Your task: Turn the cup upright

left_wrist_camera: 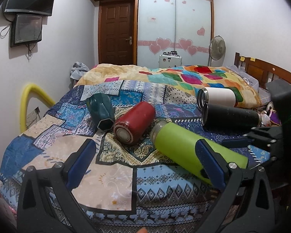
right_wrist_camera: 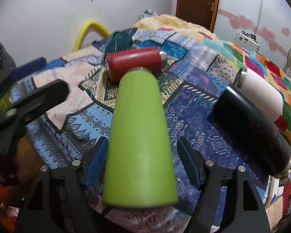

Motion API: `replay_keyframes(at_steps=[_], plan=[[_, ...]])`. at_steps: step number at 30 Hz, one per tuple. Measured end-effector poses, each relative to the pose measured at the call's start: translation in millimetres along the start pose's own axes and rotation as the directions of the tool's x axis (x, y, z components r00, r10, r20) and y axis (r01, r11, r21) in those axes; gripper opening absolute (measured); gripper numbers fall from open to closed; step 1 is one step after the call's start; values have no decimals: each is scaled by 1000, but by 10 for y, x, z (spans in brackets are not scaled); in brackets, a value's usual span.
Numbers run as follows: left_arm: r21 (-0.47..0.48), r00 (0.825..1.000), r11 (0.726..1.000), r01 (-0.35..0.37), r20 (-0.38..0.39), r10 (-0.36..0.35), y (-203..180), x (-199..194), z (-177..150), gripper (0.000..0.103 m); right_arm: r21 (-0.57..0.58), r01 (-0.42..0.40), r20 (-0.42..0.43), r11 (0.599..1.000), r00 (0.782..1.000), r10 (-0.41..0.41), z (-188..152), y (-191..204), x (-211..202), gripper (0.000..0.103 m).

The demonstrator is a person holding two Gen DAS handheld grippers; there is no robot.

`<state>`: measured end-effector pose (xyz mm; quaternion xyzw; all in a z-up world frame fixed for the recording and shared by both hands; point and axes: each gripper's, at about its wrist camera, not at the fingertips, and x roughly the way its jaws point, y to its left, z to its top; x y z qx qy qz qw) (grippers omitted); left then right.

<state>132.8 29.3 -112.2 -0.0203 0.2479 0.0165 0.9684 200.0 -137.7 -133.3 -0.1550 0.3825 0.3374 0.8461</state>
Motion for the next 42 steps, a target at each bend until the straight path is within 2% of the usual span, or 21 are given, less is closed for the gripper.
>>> replay_keyframes(at_steps=[6,11,15,18,22,24,25,28,32,34,36,38,40,42], plan=[[32,999,999,20,-39,-19,-164,102,130,103,61,44,96,997,994,-50,-90,-241,-402,75],[18,989,997,72,-130,-69,-290,315,196,103,110,103,158,989,980,-119,-205,-428,-643,80],[-26,962,992,124,-243,-127,-375,583,235,103,132,176,196,976,960,-199,-300,-522,-728,80],[-22,939,991,134,-316,-134,-494,767,240,103,162,169,207,972,957,-201,-358,-610,-729,80],[-35,916,987,155,-368,-157,-624,947,287,103,203,155,222,967,954,-199,-418,-718,-700,80],[-62,883,978,199,-421,-206,-690,1082,273,103,211,159,228,965,952,-206,-452,-744,-689,80],[-87,866,976,198,-450,-216,-711,1161,255,103,213,159,231,964,951,-208,-471,-756,-683,80],[-99,861,981,166,-471,-192,-750,1298,257,103,225,138,235,965,953,-191,-505,-794,-657,80],[-84,852,978,193,-480,-210,-803,1389,257,103,234,117,238,965,956,-173,-580,-828,-645,80],[-40,850,977,211,-485,-204,-861,1403,276,103,236,126,243,963,952,-184,-607,-840,-650,80],[30,855,972,232,-483,-189,-914,1369,297,96,242,123,246,962,952,-184,-620,-861,-655,80],[116,864,963,242,-478,-160,-937,1310,301,80,249,114,251,962,951,-178,-633,-881,-662,80],[195,872,952,237,-475,-120,-944,1236,296,72,257,109,254,960,951,-176,-645,-906,-660,80],[214,866,945,248,-486,-117,-911,1213,288,70,263,101,254,959,952,-170,-645,-920,-646,80]])
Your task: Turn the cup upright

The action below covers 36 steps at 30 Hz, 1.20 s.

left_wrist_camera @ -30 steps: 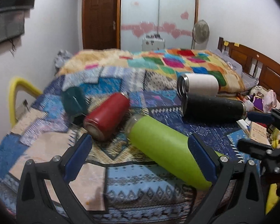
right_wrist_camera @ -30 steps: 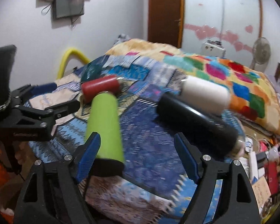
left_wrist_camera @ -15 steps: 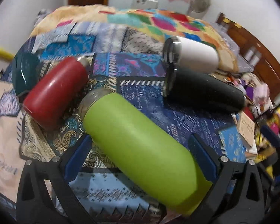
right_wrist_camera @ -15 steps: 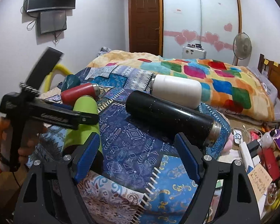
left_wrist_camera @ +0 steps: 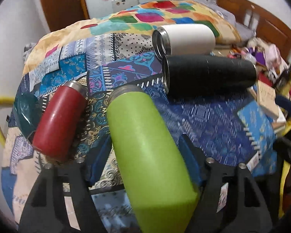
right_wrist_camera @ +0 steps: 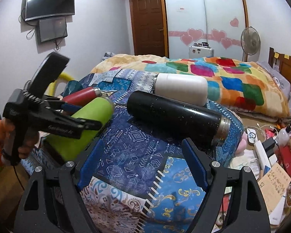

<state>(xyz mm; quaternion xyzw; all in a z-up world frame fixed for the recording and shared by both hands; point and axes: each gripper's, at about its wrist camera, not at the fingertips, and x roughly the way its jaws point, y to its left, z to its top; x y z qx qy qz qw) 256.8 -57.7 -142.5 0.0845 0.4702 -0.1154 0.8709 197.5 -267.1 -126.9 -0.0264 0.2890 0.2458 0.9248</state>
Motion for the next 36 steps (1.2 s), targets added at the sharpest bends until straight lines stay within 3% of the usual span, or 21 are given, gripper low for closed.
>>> replay_keyframes(at_steps=[6,10,16,19,27,33,36], plan=[[-19,997,999,33,-75,-34,86,96,77,72,9,-12,-2,1000,1000,12,-2,8,30,80],[-82,980,993,81,-175,-94,137,312,134,73,8,-11,6,1000,1000,11,-2,27,21,80],[-78,980,994,74,-180,-87,120,311,138,71,11,-6,2,1000,1000,6,3,21,21,80],[-81,985,994,66,-153,-78,123,221,141,67,11,-2,5,1000,1000,2,10,11,4,80],[-50,998,996,69,9,-69,55,-420,172,63,11,0,34,1000,999,0,68,43,-65,80],[-86,986,992,89,148,-76,141,-928,52,63,5,-4,59,1000,998,4,133,98,-125,80],[-85,980,995,61,194,-44,158,-1033,27,62,0,-4,64,1000,998,4,152,134,-122,80]])
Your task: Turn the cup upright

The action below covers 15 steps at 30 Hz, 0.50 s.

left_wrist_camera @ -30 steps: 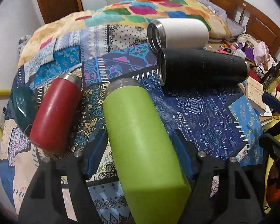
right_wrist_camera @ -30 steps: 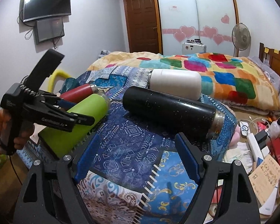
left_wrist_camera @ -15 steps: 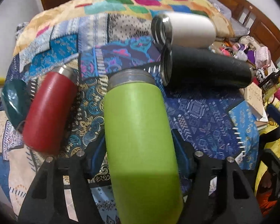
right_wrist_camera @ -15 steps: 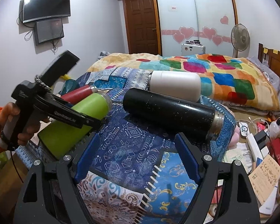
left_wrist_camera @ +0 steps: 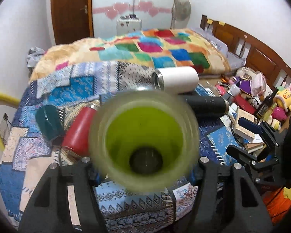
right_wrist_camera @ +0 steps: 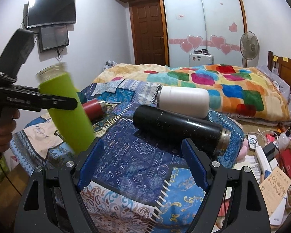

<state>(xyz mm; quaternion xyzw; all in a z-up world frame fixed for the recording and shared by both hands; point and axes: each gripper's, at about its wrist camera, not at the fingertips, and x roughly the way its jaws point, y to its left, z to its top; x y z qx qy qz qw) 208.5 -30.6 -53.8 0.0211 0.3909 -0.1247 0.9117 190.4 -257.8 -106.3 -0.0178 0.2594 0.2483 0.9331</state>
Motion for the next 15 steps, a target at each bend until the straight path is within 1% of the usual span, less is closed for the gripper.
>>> replay_keyframes(at_steps=[3,6,11,15], plan=[[13,999,1000,-25,38,25,4,-11,45,62,-6,1,-1,1000,1000,-1,9,37,18,80],[0,999,1000,-10,53,10,41,26,135,62,-10,6,-4,1000,1000,-6,3,57,31,80],[-4,998,1000,9,63,-8,37,81,176,62,-14,18,-12,1000,1000,-18,-3,60,42,80],[9,999,1000,22,48,-22,-9,137,123,62,-9,19,-16,1000,1000,-19,1,35,53,80]])
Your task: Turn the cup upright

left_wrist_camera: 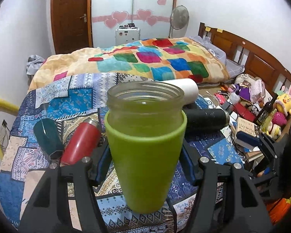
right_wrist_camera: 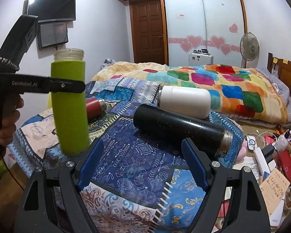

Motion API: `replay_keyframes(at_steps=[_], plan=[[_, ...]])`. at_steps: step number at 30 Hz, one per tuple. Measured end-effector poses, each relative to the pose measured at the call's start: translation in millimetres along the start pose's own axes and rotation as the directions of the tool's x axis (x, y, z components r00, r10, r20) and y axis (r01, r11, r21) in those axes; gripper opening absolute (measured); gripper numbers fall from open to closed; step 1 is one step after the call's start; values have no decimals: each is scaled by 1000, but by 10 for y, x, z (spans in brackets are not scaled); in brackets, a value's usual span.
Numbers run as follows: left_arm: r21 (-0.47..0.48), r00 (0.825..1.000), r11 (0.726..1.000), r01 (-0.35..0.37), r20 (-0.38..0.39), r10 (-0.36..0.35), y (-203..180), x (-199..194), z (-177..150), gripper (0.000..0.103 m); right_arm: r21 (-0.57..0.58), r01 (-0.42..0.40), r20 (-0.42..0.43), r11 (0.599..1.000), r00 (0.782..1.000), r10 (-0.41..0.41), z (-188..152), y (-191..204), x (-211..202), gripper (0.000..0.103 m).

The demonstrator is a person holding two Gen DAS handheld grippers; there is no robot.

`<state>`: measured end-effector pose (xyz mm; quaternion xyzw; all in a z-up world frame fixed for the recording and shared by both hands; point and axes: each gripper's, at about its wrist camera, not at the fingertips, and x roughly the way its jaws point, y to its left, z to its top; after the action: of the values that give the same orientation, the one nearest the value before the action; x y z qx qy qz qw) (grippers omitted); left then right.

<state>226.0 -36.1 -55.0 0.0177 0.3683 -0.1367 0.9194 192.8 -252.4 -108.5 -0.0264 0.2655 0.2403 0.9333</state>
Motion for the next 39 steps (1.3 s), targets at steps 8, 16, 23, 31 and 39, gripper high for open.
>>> replay_keyframes(at_steps=[8,16,23,31,39], plan=[[7,999,1000,11,-38,-11,-45,117,-123,62,10,-11,0,1000,1000,11,1,16,23,80],[23,1000,1000,-2,-4,2,-89,167,-126,63,16,-11,-3,1000,1000,11,-9,17,45,80],[50,999,998,-37,20,36,-116,78,-160,71,17,-7,2,1000,1000,7,17,50,-7,80],[20,982,994,-105,161,101,-54,-498,-308,79,6,-7,79,1000,997,7,196,190,-331,80],[-7,935,991,-131,332,126,-123,-1189,-449,79,1,3,206,1000,979,-3,415,452,-799,80]])
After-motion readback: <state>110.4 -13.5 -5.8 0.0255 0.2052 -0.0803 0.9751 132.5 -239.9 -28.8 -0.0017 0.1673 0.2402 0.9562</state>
